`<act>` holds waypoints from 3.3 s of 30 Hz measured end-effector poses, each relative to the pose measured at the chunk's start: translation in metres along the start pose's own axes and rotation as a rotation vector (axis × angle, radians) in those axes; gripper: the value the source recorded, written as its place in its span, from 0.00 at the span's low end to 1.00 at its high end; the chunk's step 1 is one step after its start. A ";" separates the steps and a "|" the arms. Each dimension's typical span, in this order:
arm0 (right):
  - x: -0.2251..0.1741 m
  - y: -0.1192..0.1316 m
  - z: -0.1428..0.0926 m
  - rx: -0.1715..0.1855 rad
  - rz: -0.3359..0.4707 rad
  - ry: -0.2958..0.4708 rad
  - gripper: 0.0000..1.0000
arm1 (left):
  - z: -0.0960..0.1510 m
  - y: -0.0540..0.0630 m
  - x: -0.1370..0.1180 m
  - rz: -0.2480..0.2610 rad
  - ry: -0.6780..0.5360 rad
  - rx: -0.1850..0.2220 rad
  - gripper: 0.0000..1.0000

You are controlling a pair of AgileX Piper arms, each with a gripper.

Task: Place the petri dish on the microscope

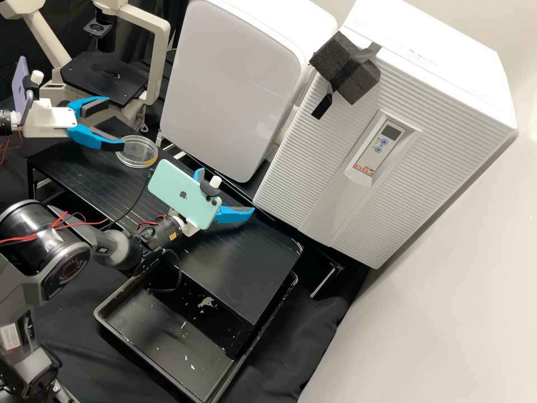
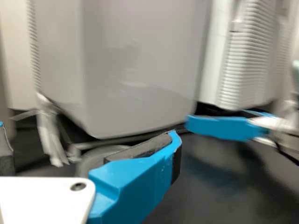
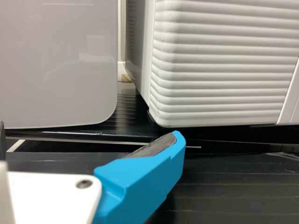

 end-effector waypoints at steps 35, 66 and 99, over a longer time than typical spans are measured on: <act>0.000 0.000 0.000 0.000 0.000 0.000 1.00 | -0.006 -0.025 0.031 -0.143 -0.007 0.021 1.00; 0.000 0.000 0.000 0.000 0.000 0.000 1.00 | -0.009 -0.029 0.052 -0.135 -0.003 0.005 1.00; 0.000 0.000 0.000 0.000 0.000 0.000 1.00 | -0.010 -0.039 0.048 -0.123 -0.022 0.004 1.00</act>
